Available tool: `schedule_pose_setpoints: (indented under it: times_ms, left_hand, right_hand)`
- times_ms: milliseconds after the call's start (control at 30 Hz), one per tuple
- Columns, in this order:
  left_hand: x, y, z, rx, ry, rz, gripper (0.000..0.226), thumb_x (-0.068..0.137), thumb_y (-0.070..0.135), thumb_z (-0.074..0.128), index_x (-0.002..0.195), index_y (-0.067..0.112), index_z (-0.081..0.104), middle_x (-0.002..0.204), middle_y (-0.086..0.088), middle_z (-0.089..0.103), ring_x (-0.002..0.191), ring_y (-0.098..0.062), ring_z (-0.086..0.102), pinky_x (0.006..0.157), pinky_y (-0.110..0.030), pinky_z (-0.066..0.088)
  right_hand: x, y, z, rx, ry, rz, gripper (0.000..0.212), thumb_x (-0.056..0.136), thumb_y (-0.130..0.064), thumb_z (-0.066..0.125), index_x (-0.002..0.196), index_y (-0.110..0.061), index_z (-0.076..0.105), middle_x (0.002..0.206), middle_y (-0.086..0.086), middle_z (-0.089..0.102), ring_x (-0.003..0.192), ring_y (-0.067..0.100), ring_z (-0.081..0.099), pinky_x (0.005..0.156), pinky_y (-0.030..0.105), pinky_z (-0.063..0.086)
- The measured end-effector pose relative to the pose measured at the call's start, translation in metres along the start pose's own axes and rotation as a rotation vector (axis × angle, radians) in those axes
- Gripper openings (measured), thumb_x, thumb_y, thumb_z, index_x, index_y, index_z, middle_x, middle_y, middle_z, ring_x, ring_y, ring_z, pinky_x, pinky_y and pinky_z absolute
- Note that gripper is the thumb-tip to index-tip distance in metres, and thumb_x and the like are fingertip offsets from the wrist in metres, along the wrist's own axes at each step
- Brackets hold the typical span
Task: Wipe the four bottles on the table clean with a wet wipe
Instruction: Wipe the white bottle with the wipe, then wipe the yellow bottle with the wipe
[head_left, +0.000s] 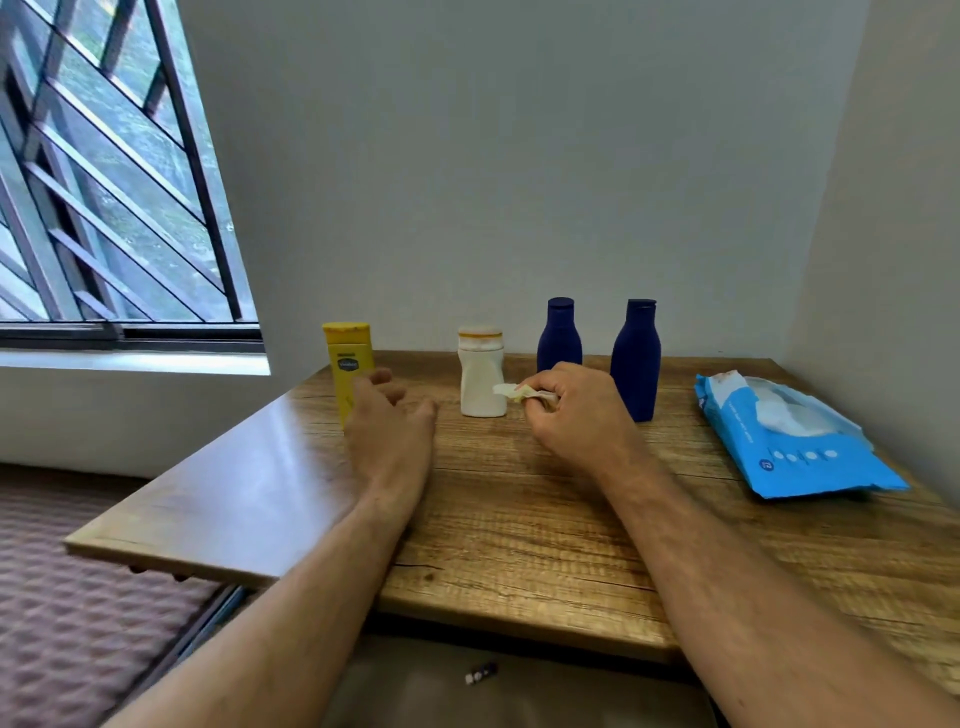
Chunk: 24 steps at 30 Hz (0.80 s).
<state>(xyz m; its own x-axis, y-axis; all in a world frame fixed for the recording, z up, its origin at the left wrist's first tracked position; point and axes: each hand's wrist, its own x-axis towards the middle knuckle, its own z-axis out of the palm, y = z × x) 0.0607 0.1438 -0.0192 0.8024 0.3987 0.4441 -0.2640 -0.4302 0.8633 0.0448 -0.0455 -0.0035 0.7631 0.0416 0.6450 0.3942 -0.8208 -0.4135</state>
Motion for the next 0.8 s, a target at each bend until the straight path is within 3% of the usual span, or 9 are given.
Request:
schedule_pose_setpoints:
  times_ms: [100,233,367,500,633,700,800]
  left_hand:
    - [0.014,-0.004,-0.009,-0.013,0.173,0.119,0.051,0.085,0.019,0.079,0.126,0.015,0.048,0.113,0.001,0.055,0.109,-0.022,0.055,0.085,-0.027,0.040]
    - [0.036,-0.013,-0.012,0.119,0.272,0.209,0.066,0.082,0.026,0.082,0.134,0.008,0.045,0.134,-0.013,0.050,0.124,-0.029,0.043,0.098,-0.029,0.036]
    - [0.055,-0.019,-0.007,0.124,0.256,0.133,0.090,0.079,0.035,0.085,0.147,0.007,0.034,0.148,-0.015,0.041,0.136,-0.031,0.037,0.108,-0.029,0.030]
    - [0.069,-0.026,0.004,0.090,0.222,0.006,0.103,0.076,0.042,0.086,0.153,0.008,0.026,0.151,-0.016,0.042,0.141,-0.035,0.038,0.117,-0.047,0.034]
    - [0.071,-0.030,0.011,0.079,0.187,-0.075,0.087,0.081,0.038,0.083,0.149,0.013,0.034,0.140,-0.014,0.056,0.129,-0.035,0.053,0.108,-0.045,0.042]
    - [0.065,-0.029,0.012,0.085,0.163,-0.047,0.068,0.085,0.037,0.079,0.141,0.015,0.046,0.132,-0.010,0.062,0.122,-0.031,0.059,0.099,-0.038,0.044]
    - [0.052,-0.017,0.013,0.042,0.116,0.037,0.063,0.082,0.042,0.080,0.135,0.019,0.055,0.124,-0.002,0.066,0.112,-0.022,0.063,0.096,-0.035,0.049]
  right_hand:
    - [0.000,0.000,-0.001,0.012,0.000,0.009,0.023,0.090,-0.022,0.065,0.111,-0.021,0.073,0.090,-0.010,0.064,0.083,0.007,0.059,0.083,0.033,0.056]
    - [0.001,0.001,-0.001,0.013,0.001,-0.009,0.021,0.090,-0.021,0.064,0.109,-0.021,0.074,0.088,-0.010,0.064,0.082,0.008,0.059,0.081,0.033,0.056]
    - [0.003,-0.001,0.001,0.007,-0.003,-0.027,0.021,0.090,-0.021,0.064,0.109,-0.019,0.074,0.091,-0.008,0.065,0.084,0.009,0.060,0.082,0.033,0.056]
    - [0.004,-0.002,0.003,0.021,0.006,-0.036,0.021,0.090,-0.021,0.064,0.108,-0.020,0.074,0.091,-0.009,0.065,0.084,0.009,0.060,0.081,0.029,0.056]
    - [0.005,-0.002,0.006,0.025,0.021,-0.045,0.022,0.089,-0.022,0.064,0.108,-0.019,0.075,0.090,-0.009,0.064,0.082,0.009,0.059,0.078,0.026,0.054]
    - [0.005,-0.002,0.006,0.021,0.020,-0.052,0.022,0.090,-0.022,0.064,0.109,-0.019,0.074,0.090,-0.009,0.064,0.082,0.008,0.059,0.077,0.024,0.053]
    - [0.004,-0.001,0.005,0.031,0.047,-0.056,0.023,0.090,-0.021,0.064,0.110,-0.019,0.073,0.091,-0.011,0.064,0.083,0.008,0.059,0.079,0.022,0.054]
